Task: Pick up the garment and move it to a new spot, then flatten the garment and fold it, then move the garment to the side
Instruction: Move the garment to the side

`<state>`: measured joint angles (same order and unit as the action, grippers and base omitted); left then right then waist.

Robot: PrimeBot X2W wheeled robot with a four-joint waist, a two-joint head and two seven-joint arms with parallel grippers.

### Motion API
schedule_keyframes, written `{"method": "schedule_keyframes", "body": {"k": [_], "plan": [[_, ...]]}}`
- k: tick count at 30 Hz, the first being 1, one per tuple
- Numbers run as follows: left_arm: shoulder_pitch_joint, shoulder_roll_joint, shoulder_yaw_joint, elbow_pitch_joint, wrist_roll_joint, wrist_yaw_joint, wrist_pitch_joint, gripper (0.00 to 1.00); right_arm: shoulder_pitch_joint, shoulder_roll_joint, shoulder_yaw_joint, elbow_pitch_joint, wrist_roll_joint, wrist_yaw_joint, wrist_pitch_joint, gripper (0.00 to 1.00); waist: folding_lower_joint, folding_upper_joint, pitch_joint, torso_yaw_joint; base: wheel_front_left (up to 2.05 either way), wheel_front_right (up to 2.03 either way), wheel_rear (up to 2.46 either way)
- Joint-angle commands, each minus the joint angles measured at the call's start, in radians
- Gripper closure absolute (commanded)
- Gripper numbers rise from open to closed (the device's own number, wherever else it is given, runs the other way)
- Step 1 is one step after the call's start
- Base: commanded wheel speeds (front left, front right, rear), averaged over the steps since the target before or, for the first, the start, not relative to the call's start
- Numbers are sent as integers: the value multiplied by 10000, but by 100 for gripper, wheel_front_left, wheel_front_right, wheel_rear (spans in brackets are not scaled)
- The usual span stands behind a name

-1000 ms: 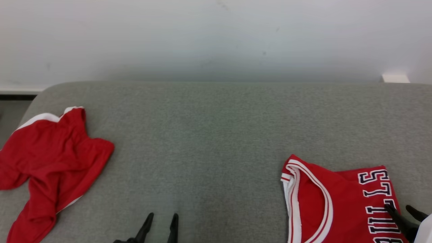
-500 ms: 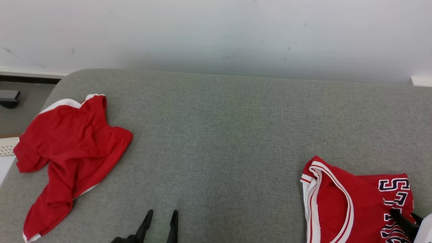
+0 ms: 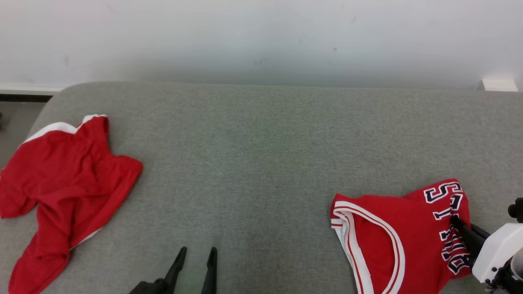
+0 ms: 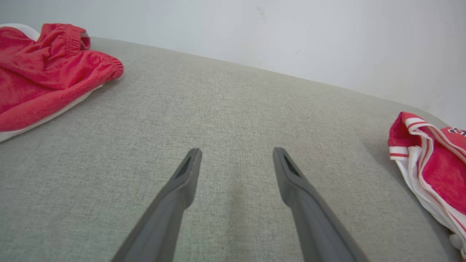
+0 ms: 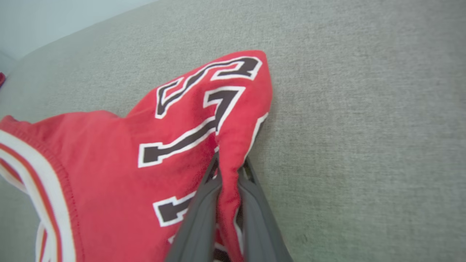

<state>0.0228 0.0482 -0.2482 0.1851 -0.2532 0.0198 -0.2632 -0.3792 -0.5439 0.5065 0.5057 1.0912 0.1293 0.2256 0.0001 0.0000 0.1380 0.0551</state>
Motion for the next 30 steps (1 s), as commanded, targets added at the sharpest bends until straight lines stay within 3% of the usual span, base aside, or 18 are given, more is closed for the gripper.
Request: {"method": "schedule_keyframes", "body": {"k": [1, 11, 15, 20, 30], "plan": [[-19, 43, 7, -32, -38, 16, -19, 0, -224, -106, 50, 8, -121, 23, -128, 100, -1, 0, 70, -338, 0, 0, 0], [-793, 43, 147, -226, 455, -184, -17, 0, -1961, 53, 641, 1045, -928, 12, -1271, 100, -1, 0, 1157, -2606, 0, 0, 0], [-1428, 44, 18, -400, 757, -430, -13, 0, -2676, 285, 692, 1701, -1223, 12, -1887, 100, -1, 0, 1831, -3141, 0, 0, 0], [-2232, 46, -489, -675, 990, -632, -13, 0, -3505, 182, 503, 2691, -1476, 7, -2705, 100, -1, 0, 2521, -3195, 0, 0, 0], [-2868, 80, -1014, -838, 1308, -615, -10, 0, -5502, -312, -485, 5518, -2050, 3, -3955, 100, -1, 0, 3706, -2353, 0, 0, 0]]}}
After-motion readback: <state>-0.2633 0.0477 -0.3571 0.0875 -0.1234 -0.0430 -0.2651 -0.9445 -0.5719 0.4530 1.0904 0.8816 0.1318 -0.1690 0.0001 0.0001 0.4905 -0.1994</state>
